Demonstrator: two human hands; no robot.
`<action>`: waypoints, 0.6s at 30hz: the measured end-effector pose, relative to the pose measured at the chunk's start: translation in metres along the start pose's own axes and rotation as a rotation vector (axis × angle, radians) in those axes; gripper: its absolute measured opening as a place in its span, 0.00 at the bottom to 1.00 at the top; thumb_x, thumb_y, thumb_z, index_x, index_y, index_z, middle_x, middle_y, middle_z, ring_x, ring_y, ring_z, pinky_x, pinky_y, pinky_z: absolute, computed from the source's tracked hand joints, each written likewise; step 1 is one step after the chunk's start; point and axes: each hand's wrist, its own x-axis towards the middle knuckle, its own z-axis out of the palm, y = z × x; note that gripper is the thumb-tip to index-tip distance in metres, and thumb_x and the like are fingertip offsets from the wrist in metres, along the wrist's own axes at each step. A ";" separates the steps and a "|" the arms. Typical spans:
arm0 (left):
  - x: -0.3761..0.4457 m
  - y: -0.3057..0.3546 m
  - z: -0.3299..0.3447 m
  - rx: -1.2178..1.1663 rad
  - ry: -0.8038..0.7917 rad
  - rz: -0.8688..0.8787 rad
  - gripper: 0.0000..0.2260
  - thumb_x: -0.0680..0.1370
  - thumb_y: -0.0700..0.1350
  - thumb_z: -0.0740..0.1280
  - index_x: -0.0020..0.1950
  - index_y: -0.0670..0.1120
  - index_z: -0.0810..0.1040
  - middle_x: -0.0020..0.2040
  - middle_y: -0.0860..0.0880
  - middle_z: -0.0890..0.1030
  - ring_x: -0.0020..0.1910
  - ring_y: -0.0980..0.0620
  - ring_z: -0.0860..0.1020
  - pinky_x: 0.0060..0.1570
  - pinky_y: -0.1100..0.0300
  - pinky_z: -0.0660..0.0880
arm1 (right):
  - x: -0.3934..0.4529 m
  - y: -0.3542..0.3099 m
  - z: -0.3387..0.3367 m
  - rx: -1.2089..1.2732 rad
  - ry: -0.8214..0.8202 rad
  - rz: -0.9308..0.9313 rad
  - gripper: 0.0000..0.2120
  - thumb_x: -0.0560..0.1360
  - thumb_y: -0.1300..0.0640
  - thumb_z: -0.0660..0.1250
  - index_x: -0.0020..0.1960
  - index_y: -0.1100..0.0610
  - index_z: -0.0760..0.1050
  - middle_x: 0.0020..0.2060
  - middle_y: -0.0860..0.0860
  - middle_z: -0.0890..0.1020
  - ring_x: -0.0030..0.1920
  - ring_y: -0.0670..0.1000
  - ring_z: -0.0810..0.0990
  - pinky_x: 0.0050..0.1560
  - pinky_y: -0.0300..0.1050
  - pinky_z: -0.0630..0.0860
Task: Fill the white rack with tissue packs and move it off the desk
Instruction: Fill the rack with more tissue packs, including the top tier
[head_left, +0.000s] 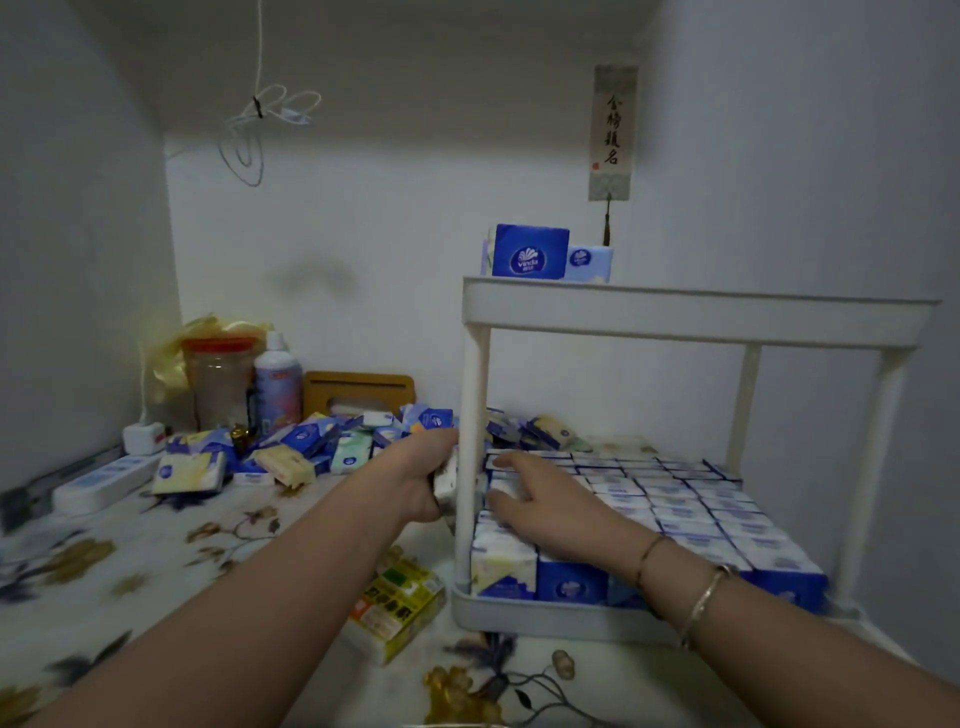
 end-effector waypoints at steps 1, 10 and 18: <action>0.001 0.001 0.000 0.022 0.005 -0.009 0.15 0.81 0.42 0.60 0.36 0.41 0.73 0.33 0.45 0.72 0.31 0.48 0.71 0.25 0.58 0.76 | 0.003 -0.001 0.003 -0.011 0.003 0.008 0.23 0.78 0.46 0.62 0.70 0.51 0.64 0.65 0.51 0.73 0.60 0.51 0.74 0.51 0.40 0.67; 0.008 0.003 -0.009 0.109 0.093 -0.146 0.15 0.83 0.46 0.54 0.58 0.38 0.75 0.64 0.38 0.74 0.68 0.39 0.69 0.71 0.36 0.57 | 0.040 -0.010 0.002 -0.086 -0.305 0.080 0.28 0.67 0.42 0.70 0.63 0.53 0.71 0.60 0.51 0.77 0.58 0.52 0.76 0.62 0.50 0.73; 0.028 -0.005 -0.016 0.051 0.117 -0.169 0.20 0.79 0.48 0.61 0.69 0.43 0.71 0.72 0.46 0.70 0.70 0.44 0.68 0.73 0.42 0.57 | 0.065 -0.015 0.001 -0.131 -0.355 0.119 0.23 0.70 0.52 0.72 0.62 0.58 0.72 0.56 0.54 0.78 0.56 0.54 0.77 0.62 0.51 0.74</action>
